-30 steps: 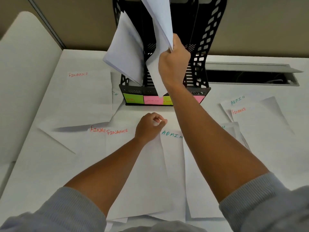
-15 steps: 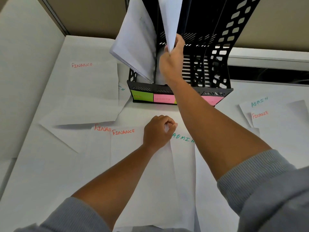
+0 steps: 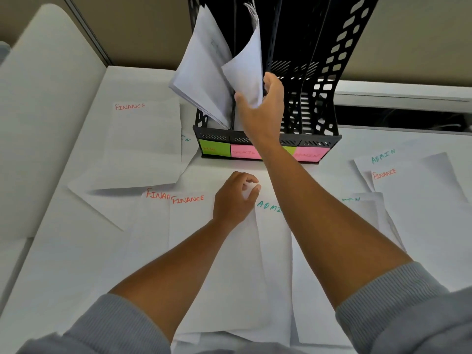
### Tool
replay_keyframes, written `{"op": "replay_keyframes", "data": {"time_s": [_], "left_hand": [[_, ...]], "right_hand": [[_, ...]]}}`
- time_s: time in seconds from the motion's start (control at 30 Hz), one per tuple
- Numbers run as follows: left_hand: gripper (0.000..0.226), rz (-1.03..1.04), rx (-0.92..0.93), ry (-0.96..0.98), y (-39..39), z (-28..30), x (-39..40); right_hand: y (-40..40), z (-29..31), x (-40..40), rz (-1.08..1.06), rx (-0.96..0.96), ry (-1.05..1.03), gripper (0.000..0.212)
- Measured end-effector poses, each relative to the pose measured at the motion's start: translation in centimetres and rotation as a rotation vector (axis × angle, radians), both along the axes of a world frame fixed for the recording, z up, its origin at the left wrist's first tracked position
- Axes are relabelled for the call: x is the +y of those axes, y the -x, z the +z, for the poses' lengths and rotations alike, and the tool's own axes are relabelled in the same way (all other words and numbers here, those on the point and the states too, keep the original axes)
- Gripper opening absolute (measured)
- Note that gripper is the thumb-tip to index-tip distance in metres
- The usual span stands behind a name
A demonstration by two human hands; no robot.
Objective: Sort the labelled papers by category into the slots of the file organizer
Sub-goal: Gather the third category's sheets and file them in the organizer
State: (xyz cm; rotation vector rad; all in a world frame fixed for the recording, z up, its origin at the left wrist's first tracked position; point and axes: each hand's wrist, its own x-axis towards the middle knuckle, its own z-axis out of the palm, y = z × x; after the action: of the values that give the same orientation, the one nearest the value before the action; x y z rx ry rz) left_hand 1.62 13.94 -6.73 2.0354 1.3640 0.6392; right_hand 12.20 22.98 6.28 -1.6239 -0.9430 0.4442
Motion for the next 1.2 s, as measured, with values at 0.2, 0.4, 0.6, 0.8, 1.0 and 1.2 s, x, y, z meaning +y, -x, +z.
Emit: {"op": "replay_keyframes", "data": {"time_s": [0.2,0.4,0.6,0.8,1.0,1.2], "left_hand": [[0.018,0.164,0.014,-0.059,2.1,0.9,-0.9],[0.022,0.374,0.04,-0.097,5.8,1.5,-2.9],[0.034,0.583,0.14,-0.013,9.6,2.0,-4.4],[0.052,0.765,0.258,0.146,13.7,1.5,-5.4],[0.064,0.858,0.297,0.29,15.8,1.5,-6.2],[0.06,0.847,0.328,0.308,16.2,2.5,-7.0]], "right_hand": [[2.0,-0.4,-5.7,-0.072,-0.118,-0.173,0.033],[4.0,-3.6,-11.7,-0.069,-0.157,0.028,0.02],[4.6,-6.7,-16.4,-0.006,-0.188,0.448,0.025],[4.6,-7.3,-19.2,0.061,-0.201,0.804,0.038],[5.2,-7.4,-20.9,0.104,-0.155,0.929,0.039],[5.6,-8.2,-21.8,0.174,-0.114,0.935,0.036]]}}
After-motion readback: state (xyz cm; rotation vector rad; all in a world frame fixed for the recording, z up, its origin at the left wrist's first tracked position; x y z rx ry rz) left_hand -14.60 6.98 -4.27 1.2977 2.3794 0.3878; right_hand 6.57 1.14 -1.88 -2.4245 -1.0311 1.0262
